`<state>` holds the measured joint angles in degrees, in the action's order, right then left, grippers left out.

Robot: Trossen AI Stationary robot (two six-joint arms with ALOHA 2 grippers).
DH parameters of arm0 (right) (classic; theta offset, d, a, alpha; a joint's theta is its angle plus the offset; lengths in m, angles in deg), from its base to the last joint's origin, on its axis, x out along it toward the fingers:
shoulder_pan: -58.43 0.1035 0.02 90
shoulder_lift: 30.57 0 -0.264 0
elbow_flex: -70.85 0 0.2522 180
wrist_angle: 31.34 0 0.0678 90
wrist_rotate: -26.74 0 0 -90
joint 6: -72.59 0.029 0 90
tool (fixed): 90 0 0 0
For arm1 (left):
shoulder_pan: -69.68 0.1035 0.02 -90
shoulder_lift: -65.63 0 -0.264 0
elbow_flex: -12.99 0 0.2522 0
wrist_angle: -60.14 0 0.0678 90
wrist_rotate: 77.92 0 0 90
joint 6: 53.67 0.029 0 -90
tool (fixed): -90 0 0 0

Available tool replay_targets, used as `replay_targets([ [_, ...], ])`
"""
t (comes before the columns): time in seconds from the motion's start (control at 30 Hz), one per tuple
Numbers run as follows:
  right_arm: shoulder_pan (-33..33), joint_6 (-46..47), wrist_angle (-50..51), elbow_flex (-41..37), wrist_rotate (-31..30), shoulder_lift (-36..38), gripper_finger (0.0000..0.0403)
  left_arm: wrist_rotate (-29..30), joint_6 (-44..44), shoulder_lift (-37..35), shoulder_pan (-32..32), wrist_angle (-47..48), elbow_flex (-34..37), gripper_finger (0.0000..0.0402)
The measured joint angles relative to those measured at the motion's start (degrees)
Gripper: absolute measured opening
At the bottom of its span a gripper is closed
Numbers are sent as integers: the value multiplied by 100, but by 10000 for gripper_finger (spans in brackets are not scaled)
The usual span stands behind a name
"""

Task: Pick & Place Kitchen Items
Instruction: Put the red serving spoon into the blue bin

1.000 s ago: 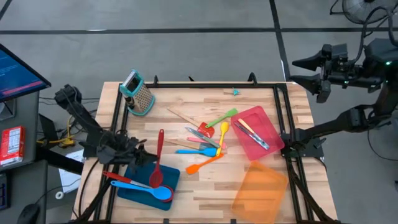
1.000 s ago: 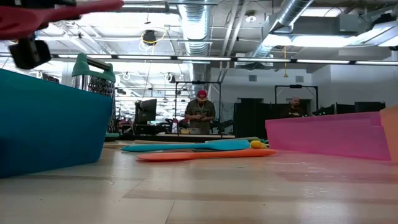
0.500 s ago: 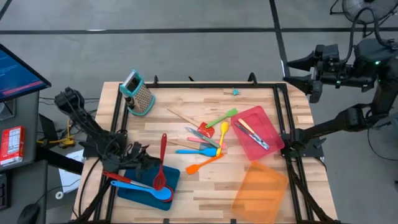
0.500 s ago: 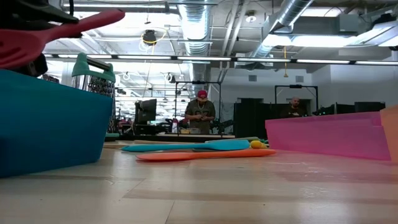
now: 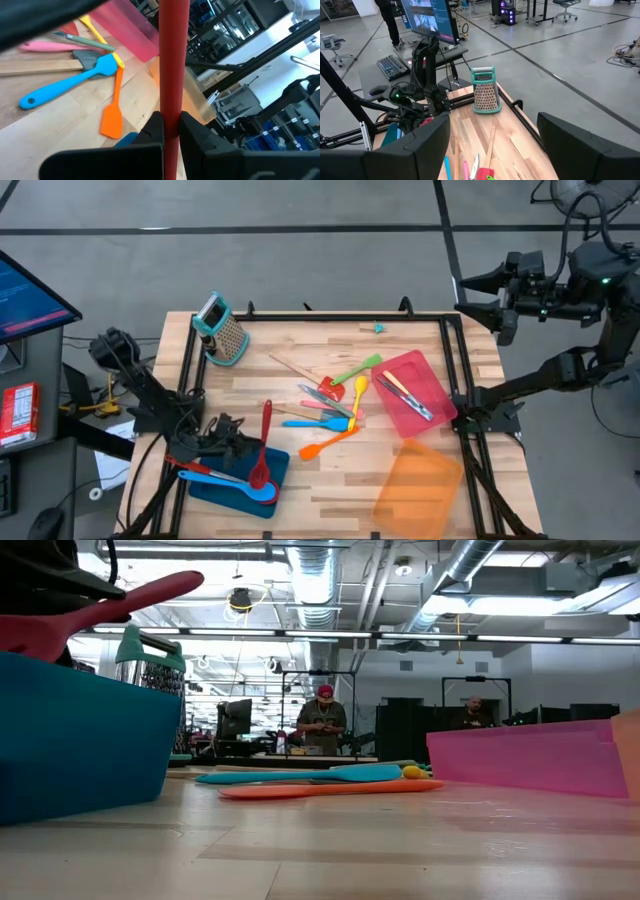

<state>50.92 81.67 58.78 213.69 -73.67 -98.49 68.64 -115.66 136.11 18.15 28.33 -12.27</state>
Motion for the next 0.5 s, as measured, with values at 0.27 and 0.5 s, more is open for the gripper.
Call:
replay_targets([
  [0.27, 0, 0, 0, 0, 1, 0, 291, -41, -147, 315, 0, -98, 0, 8],
  [0.5, 0, 0, 0, 0, 0, -10, 291, -10, -213, 390, 1, -155, -7, 8],
])
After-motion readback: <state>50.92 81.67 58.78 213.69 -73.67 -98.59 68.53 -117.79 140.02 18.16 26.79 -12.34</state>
